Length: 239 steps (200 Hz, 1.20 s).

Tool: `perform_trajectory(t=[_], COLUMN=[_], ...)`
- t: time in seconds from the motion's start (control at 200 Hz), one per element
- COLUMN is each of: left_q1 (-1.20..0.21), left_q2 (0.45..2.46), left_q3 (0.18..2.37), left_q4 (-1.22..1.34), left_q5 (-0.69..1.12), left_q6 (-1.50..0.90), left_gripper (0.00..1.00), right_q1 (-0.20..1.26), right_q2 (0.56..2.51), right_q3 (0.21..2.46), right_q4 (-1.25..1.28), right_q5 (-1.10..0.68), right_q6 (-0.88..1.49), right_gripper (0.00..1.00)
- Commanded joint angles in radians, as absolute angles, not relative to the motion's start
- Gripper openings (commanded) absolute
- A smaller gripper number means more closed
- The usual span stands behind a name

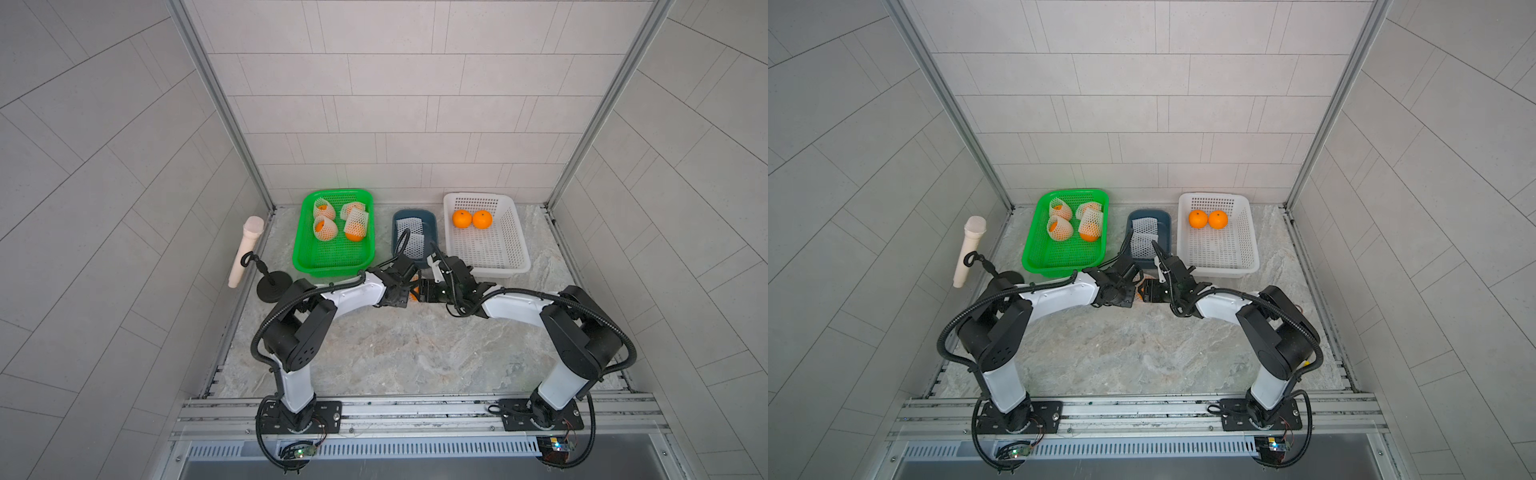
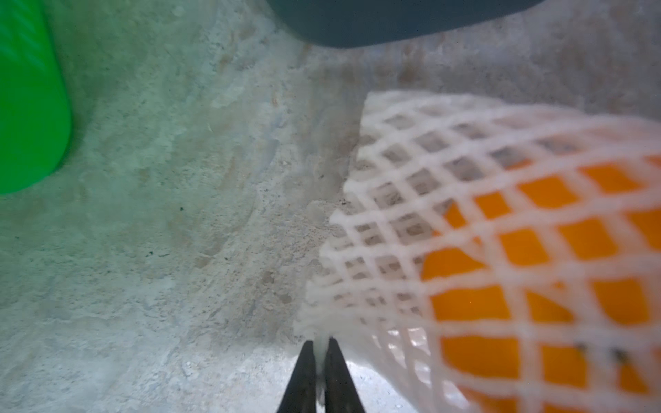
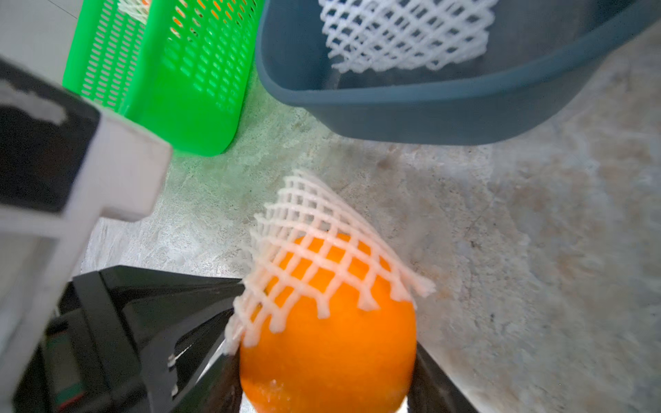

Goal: Remove foam nets from oranges
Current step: Remove the foam net from the orange.

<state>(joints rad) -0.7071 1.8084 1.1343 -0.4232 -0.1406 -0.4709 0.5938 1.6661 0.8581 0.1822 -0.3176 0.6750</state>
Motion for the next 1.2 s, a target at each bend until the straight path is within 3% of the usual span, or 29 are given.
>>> perform_trajectory(t=[0.0,0.375,0.891,1.191], left_q1=[-0.700,-0.699,-0.699,-0.700], left_q2=[1.779,1.764,1.625,1.604], left_q3=[1.132,1.155,1.230,1.342], left_q4=[-0.458,-0.491,-0.535,-0.498], left_q5=[-0.185,-0.219,-0.153,-0.182], left_q6=[-0.475,-0.459,-0.421,-0.376], left_gripper=[0.10,0.10,0.11,0.11], right_q1=[0.586,0.565,0.382,0.350], right_q2=[1.615,1.483,1.234,1.159], right_q3=[0.843,0.811,0.715,0.677], right_q4=[0.146,0.004,-0.101,-0.119], right_q5=[-0.334,-0.395,-0.391,-0.390], right_q6=[0.617,0.454,0.434,0.439], right_gripper=[0.67,0.66,0.66,0.66])
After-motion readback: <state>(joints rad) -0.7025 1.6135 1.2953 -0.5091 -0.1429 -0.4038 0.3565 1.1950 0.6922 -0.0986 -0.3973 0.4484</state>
